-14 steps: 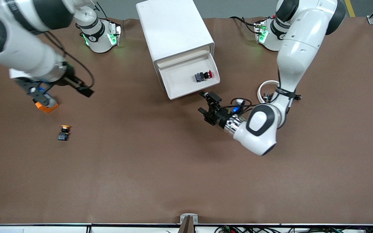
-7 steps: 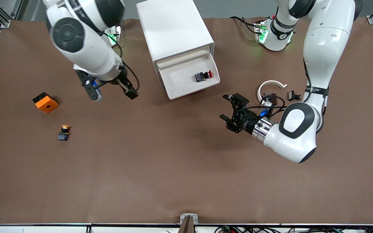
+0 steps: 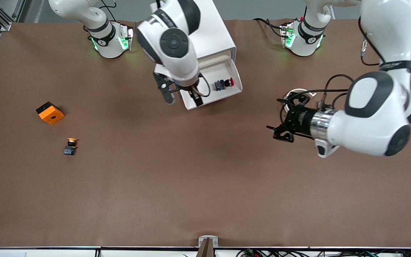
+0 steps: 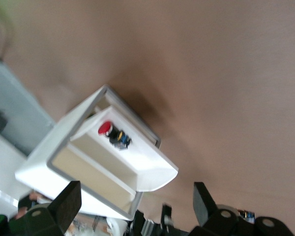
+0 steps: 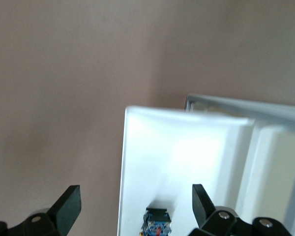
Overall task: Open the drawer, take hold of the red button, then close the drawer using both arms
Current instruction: 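Grasp the red button with the right gripper while the left gripper withdraws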
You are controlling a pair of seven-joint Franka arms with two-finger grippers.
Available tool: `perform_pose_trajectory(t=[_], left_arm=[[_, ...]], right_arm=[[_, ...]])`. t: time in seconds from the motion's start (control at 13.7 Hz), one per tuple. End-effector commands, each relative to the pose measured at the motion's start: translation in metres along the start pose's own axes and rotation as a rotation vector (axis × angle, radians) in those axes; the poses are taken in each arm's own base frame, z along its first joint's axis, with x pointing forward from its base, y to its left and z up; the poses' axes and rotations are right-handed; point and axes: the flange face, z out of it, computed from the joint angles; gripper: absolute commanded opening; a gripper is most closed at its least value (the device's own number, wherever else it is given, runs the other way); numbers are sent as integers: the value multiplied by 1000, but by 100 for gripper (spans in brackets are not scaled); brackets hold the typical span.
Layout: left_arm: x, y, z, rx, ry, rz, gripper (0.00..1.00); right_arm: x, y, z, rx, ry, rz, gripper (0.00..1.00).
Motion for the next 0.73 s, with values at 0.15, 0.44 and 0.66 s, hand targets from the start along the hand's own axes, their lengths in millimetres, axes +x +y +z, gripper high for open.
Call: perform_pose_trajectory(t=[0.15,0.44,0.66], left_arm=[[0,-37,-44,-25,230,254,100],[-14,-50,-53,-11,370,307,100],[-22,-62,-65,9,443,439,100]], right_arm=[[-53,-2,33,-3,16,22,100],[-75,0,65,-7,27,-4,100],[-87,-5,84,23,18,45,100]])
